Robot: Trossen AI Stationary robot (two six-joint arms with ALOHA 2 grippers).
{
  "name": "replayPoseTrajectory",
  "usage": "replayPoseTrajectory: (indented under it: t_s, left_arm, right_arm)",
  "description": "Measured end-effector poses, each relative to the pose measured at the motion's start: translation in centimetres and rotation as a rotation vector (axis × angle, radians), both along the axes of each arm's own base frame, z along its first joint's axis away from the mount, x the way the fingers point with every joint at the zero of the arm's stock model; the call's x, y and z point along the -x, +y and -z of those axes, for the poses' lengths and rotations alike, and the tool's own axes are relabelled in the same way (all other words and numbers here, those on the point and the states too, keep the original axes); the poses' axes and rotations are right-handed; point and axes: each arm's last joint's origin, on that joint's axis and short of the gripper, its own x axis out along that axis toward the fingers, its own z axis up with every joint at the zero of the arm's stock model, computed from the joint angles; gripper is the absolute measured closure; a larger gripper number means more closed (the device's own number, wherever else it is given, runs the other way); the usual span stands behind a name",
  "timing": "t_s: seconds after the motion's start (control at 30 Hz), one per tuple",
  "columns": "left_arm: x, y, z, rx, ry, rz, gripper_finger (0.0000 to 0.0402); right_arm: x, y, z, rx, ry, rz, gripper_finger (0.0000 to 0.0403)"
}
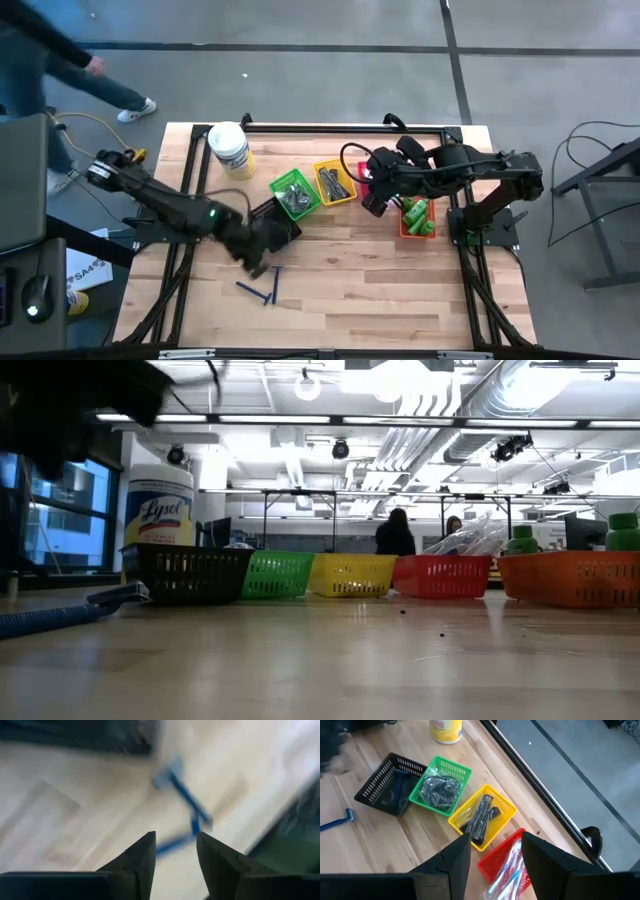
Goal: Pick & Place Travel size toiletries
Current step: Put the blue razor into the black bin
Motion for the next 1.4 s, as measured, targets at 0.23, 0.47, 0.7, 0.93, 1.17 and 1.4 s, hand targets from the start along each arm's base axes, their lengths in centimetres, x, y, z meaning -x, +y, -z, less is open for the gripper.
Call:
replayPoseTrajectory:
  t_s: [0.23,0.47,0.7,0.93,1.17,1.4]
  left_arm:
    - [1.4,-5.1,1.0,-0.164,-0.122,0.507,0.0264]
    - [1.4,-6.9,2.7,-0.268,-0.136,0.773,0.0229]
    - [0.1,-7.9,4.7,-0.355,-0.192,0.987,0.0147]
    - [-0.8,-8.5,6.9,-0.393,-0.166,1.098,0.0136]
    - [-1.4,-9.0,8.1,-0.394,-0.164,1.113,0.0148]
    - [-1.6,-9.4,8.7,-0.394,-0.178,1.119,0.0217]
  right_arm:
    - [0.0,0.0,0.0,0.014,0.007,-0.010,0.0237]
    - [0.0,0.0,0.0,0.023,0.007,-0.013,0.0237]
    - [0.0,0.0,0.0,0.019,-0.002,0.002,0.0237]
    - [0.0,0.0,0.0,0.009,-0.011,0.016,0.0237]
    - [0.0,0.0,0.0,0.001,-0.013,0.023,0.0237]
    - [0.0,0.0,0.0,-0.001,-0.013,0.022,0.0237]
